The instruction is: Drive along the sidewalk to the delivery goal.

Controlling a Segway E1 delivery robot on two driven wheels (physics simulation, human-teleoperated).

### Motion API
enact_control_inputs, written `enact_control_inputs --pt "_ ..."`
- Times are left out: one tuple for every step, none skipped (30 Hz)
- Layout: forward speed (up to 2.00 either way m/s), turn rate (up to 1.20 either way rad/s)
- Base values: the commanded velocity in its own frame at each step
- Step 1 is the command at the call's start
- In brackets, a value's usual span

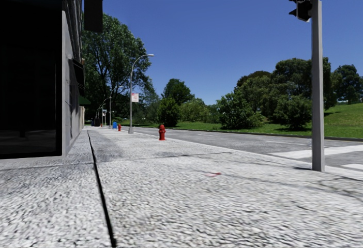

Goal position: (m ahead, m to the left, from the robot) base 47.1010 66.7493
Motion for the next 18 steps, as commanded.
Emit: enact_control_inputs --pt "2.0 0.0" --pt "2.0 0.0" --pt "2.0 0.0" --pt "2.0 0.0" --pt "2.0 0.0" --pt "2.0 0.0" --pt "2.0 0.0" --pt "2.0 0.0" --pt "2.0 0.0" --pt "2.0 0.0" --pt "2.0 0.0" --pt "2.0 0.0" --pt "2.0 0.0" --pt "2.0 0.15" --pt "2.0 0.15" --pt "2.0 0.39" --pt "2.0 0.51" --pt "2.0 0.51"
